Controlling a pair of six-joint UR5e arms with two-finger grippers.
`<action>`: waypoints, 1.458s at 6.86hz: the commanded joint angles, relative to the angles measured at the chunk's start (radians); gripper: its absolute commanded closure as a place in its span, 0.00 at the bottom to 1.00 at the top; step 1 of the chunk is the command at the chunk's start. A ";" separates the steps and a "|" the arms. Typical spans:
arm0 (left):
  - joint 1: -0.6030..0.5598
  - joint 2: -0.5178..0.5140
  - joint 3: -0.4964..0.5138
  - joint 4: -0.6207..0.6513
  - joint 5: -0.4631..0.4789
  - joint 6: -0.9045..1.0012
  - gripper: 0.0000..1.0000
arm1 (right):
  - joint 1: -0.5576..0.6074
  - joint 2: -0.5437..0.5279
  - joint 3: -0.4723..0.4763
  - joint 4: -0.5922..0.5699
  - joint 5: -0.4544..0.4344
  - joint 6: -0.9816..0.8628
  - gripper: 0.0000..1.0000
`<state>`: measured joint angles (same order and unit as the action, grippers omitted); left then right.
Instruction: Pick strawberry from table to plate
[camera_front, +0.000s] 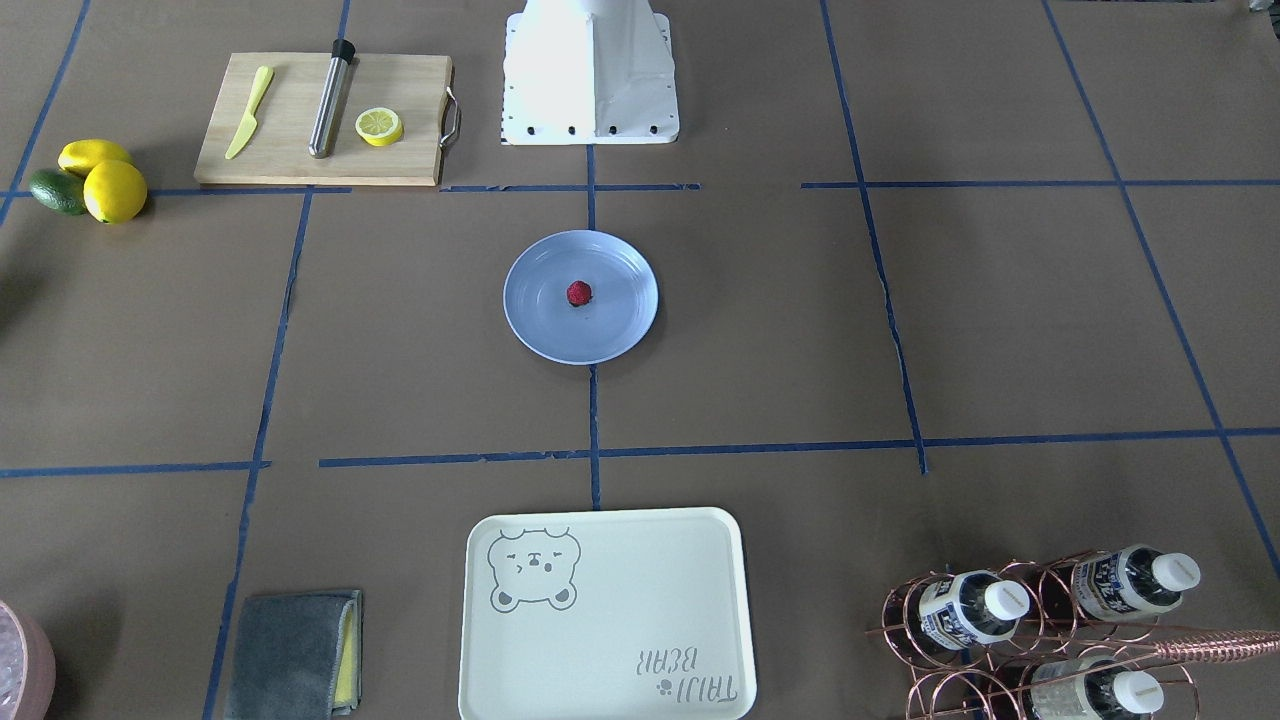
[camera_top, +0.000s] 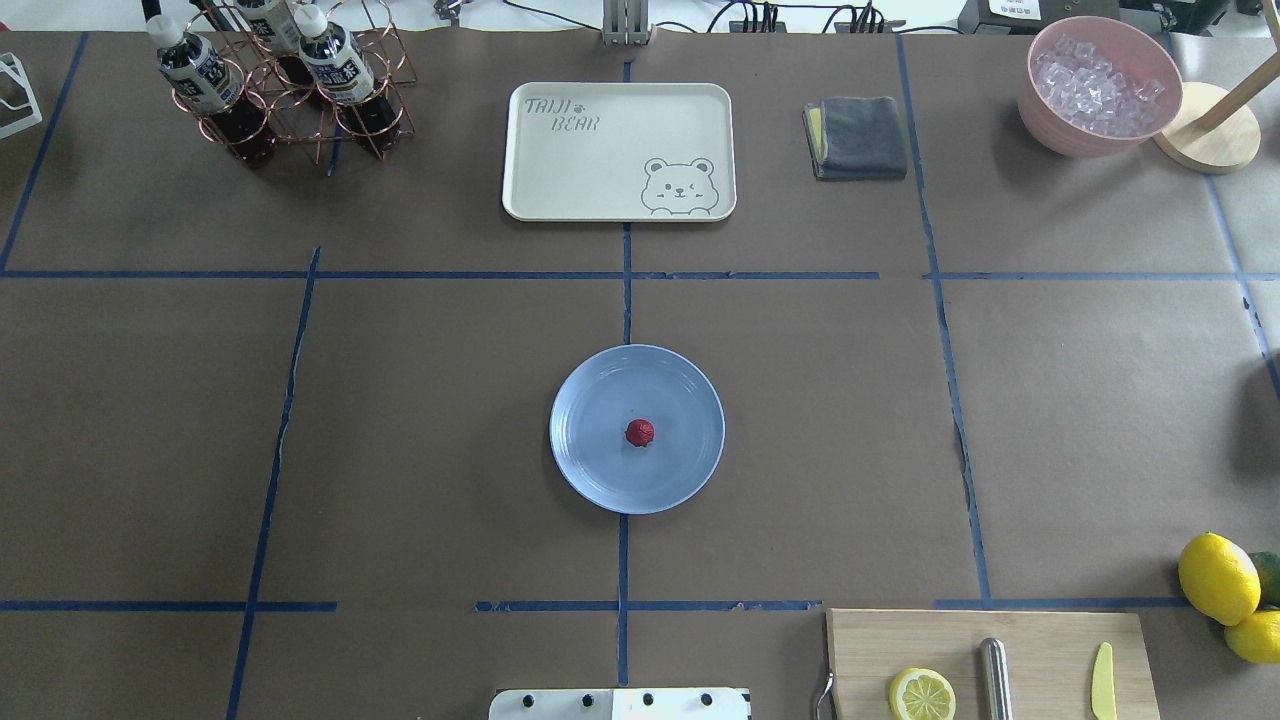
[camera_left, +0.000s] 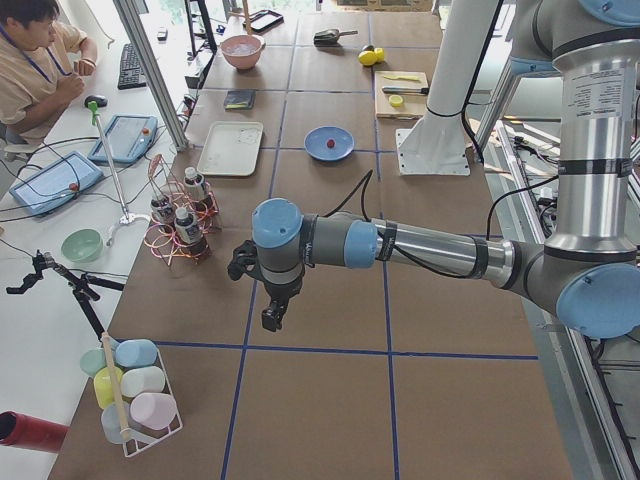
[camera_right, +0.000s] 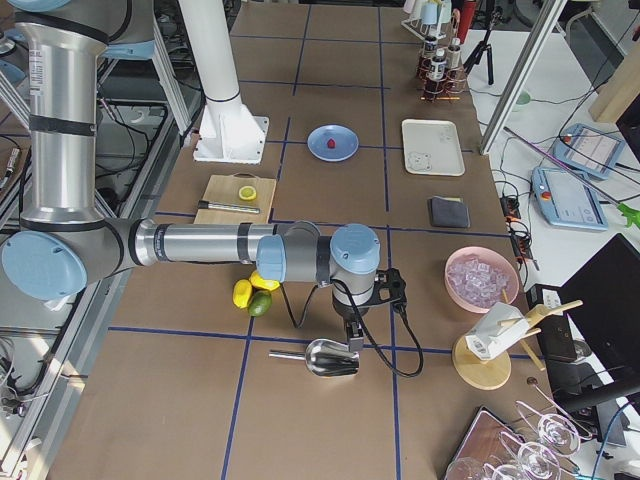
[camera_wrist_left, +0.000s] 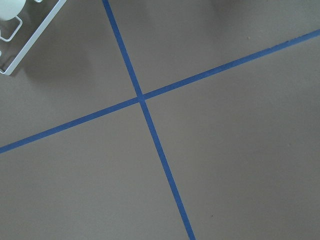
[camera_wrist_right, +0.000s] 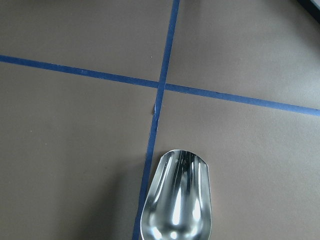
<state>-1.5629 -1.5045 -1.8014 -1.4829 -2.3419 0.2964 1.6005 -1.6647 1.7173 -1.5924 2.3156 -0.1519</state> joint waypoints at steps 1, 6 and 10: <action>0.001 -0.002 0.031 -0.110 0.000 0.007 0.00 | -0.001 -0.004 -0.001 -0.003 0.005 0.003 0.00; 0.001 -0.003 0.048 -0.154 0.000 0.000 0.00 | -0.004 -0.004 -0.002 -0.001 0.077 0.005 0.00; 0.004 0.001 0.102 -0.151 -0.111 -0.255 0.00 | -0.002 -0.004 0.007 0.000 0.070 0.023 0.00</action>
<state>-1.5604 -1.5054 -1.7113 -1.6261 -2.4162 0.1687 1.5982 -1.6699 1.7214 -1.5926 2.3933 -0.1420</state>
